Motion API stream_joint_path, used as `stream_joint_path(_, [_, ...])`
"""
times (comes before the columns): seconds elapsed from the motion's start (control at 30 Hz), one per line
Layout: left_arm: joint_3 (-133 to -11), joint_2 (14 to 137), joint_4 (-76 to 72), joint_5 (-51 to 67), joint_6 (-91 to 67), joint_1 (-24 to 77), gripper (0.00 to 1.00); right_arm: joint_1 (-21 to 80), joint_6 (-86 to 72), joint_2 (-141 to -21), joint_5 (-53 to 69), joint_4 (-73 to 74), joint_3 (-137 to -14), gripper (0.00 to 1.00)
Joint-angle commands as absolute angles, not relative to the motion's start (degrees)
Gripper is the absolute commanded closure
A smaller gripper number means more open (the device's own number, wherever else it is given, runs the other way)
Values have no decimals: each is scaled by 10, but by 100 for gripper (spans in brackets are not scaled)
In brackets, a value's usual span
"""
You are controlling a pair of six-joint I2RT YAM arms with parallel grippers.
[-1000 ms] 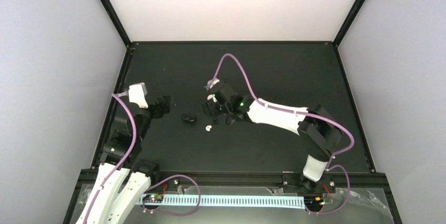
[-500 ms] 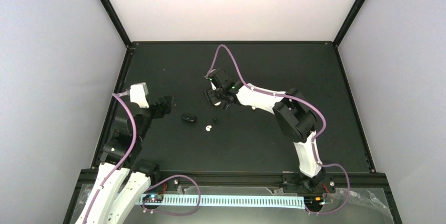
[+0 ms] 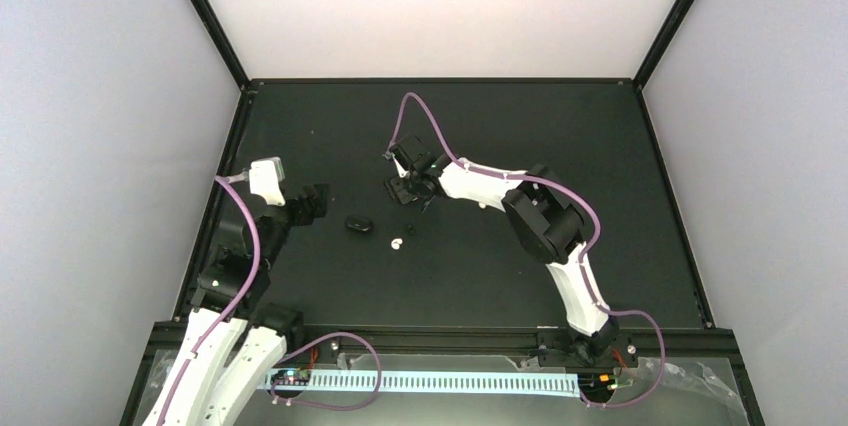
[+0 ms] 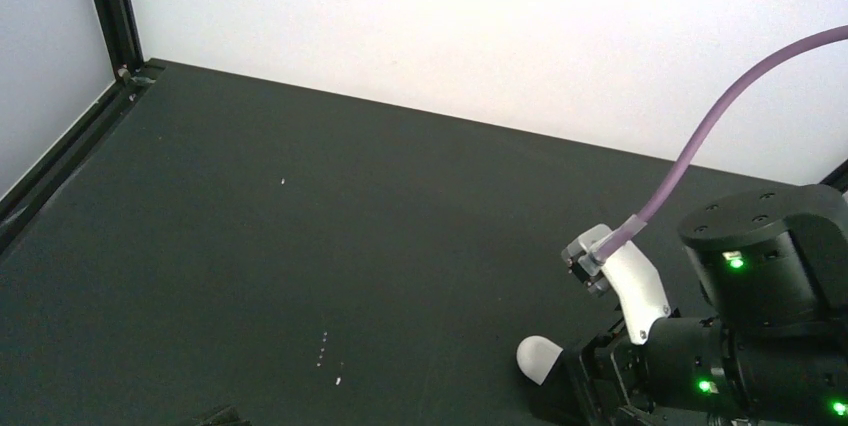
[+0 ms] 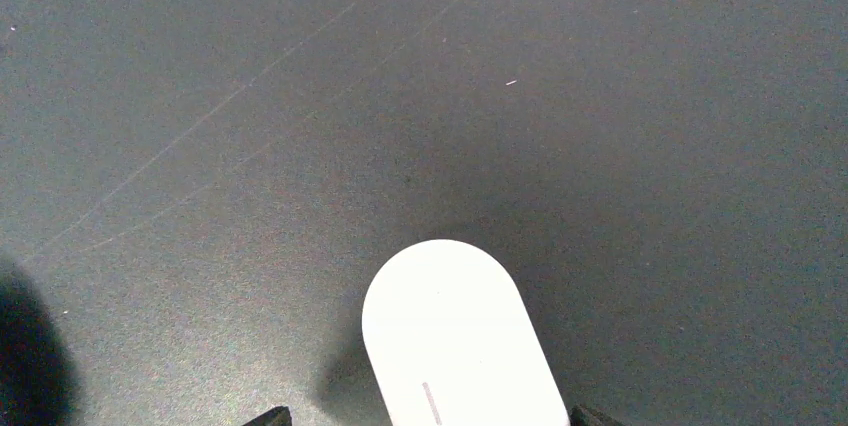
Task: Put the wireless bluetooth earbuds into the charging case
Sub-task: Pick up the charging case at the center of the board.
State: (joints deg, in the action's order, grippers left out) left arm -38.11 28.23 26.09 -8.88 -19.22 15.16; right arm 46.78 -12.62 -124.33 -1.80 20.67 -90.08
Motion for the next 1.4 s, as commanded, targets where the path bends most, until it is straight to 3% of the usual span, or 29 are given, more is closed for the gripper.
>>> stream_joint_path(0.0, [-380,282,253,-81,-189,156,1,468,-117,-1264,-7,229,-928,28])
stream_joint_path(0.37, [-377,279,250,-76,-189,156,1,468,-131,-1259,29,233,-922,44])
stream_joint_path(0.73, [-376,275,249,-75,-188,158,1,468,-116,-1289,-20,277,-958,42])
stream_joint_path(1.37, [-375,265,248,-75,-188,158,1,489,-92,-1311,-84,310,-960,47])
